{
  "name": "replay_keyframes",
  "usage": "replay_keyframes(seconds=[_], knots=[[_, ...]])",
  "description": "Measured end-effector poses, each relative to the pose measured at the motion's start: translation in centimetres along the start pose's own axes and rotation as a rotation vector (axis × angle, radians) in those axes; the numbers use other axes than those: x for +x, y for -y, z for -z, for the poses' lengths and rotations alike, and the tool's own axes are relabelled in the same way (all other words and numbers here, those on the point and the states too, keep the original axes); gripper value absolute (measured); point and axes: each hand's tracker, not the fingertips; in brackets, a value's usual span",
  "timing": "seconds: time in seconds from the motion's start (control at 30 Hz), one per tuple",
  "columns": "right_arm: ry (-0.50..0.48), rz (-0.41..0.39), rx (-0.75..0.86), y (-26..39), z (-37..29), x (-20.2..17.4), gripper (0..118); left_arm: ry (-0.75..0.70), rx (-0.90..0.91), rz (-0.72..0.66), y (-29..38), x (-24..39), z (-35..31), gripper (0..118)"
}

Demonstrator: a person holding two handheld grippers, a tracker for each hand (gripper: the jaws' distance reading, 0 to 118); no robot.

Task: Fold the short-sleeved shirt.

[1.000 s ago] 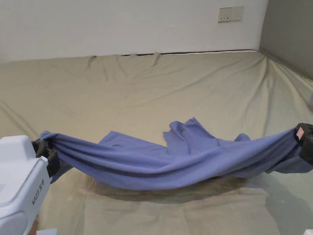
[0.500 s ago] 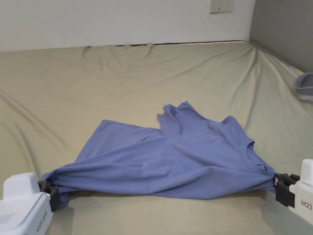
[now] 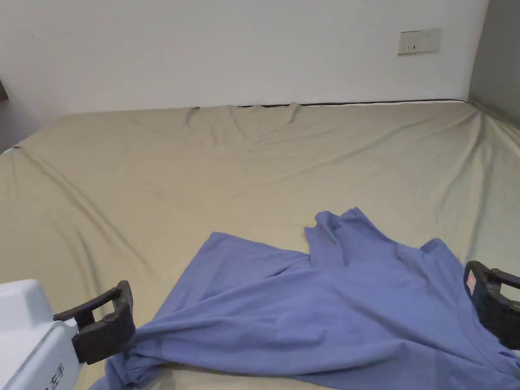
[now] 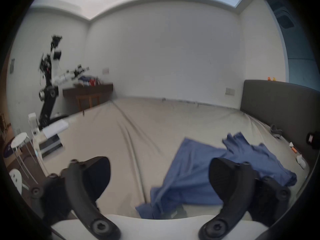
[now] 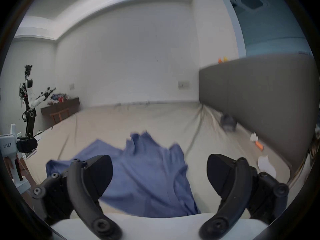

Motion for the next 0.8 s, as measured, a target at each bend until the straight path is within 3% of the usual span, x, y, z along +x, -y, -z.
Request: replay_keyframes(seconds=[0.03,0.07,0.1,0.13,0.17,0.2,0.23,0.3,0.37,0.4,0.43,0.47,0.5,0.53,0.57,0.63,0.8], knots=[[-0.017,-0.017,0.023,-0.9,0.5,-0.4,98,-0.013,0.054,0.008,-0.7,0.3,-0.1,85],[-0.044,-0.033,0.058,-1.7,0.9,-0.8,69,-0.044,0.068,0.027,-1.2,0.8,0.1,44],[-0.078,-0.078,0.110,-2.4,1.6,-1.3,5,-0.083,0.049,0.036,-1.5,1.1,0.9,0],[-0.075,-0.007,0.046,-2.2,2.1,-1.3,0,-0.099,0.051,0.073,-1.8,1.0,1.3,0],[-0.028,-0.078,0.132,-3.4,2.2,-1.7,0,-0.047,0.021,0.106,-2.1,0.8,1.5,0],[-0.076,-0.136,0.156,-4.2,2.6,-2.1,0,-0.027,-0.002,0.129,-1.8,0.9,1.7,0],[-0.135,-0.034,0.044,-3.6,3.7,-2.1,0,-0.041,0.000,0.122,-1.5,0.9,2.1,0],[-0.153,-0.055,0.075,-3.1,5.4,-1.9,0,-0.043,-0.037,0.100,-0.7,0.4,2.9,0],[-0.188,-0.003,-0.035,-2.3,7.3,-2.2,0,-0.048,-0.126,0.077,1.0,-0.1,3.9,0],[-0.186,-0.055,0.006,-2.2,7.8,-2.9,0,-0.048,-0.165,0.088,1.7,-0.4,4.4,0],[-0.206,-0.044,-0.037,-1.7,8.6,-3.3,0,-0.054,-0.199,0.105,2.5,-0.6,4.8,2],[-0.223,-0.051,-0.054,-1.3,9.2,-3.6,0,-0.058,-0.248,0.127,3.5,-0.5,5.2,19],[-0.230,-0.047,-0.070,-1.0,9.8,-3.8,0,-0.043,-0.276,0.133,4.3,-0.5,5.5,67],[-0.240,-0.046,-0.088,-0.7,10.4,-4.4,0,-0.025,-0.305,0.133,5.2,-0.7,6.2,101],[-0.251,-0.044,-0.102,-0.3,11.0,-4.7,0,-0.024,-0.350,0.132,5.9,-0.8,7.0,117],[-0.264,-0.042,-0.127,0.1,11.7,-5.0,0,-0.007,-0.402,0.134,6.5,0.1,7.1,111],[-0.264,-0.033,-0.174,1.1,13.6,-4.6,0,0.010,-0.411,0.132,7.5,0.6,9.7,111]])
